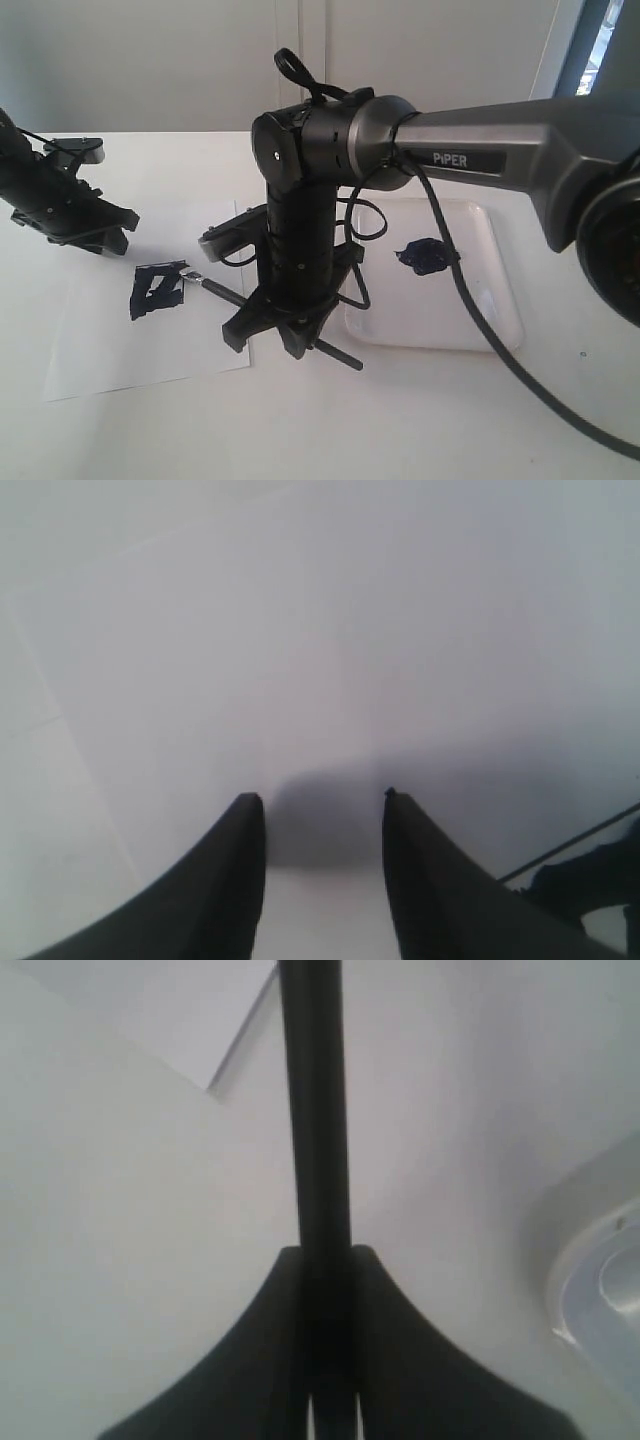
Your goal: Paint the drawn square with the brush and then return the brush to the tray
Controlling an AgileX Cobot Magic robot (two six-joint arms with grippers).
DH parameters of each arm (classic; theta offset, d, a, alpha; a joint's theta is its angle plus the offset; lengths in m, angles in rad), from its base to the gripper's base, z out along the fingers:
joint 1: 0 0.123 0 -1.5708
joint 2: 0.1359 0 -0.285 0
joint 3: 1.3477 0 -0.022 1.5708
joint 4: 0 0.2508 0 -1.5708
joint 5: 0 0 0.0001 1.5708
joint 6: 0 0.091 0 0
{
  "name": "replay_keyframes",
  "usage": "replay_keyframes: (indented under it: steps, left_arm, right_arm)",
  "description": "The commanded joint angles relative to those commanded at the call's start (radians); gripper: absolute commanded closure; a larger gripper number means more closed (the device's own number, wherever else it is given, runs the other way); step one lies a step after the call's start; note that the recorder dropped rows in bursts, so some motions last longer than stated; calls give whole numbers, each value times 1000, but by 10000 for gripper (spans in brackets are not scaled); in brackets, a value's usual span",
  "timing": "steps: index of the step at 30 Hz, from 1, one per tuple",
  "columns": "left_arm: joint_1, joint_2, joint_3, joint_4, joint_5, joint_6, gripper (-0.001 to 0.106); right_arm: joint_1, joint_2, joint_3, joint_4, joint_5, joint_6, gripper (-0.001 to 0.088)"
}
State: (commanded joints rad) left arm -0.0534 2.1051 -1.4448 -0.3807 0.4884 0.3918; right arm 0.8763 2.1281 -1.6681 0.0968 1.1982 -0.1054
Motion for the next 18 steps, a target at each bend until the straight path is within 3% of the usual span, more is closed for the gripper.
replay_keyframes:
  steps: [18]
  left_arm:
    - [0, 0, 0, 0, 2, 0, 614]
  right_arm:
    - [0, -8, 0, 92, 23, -135, 868]
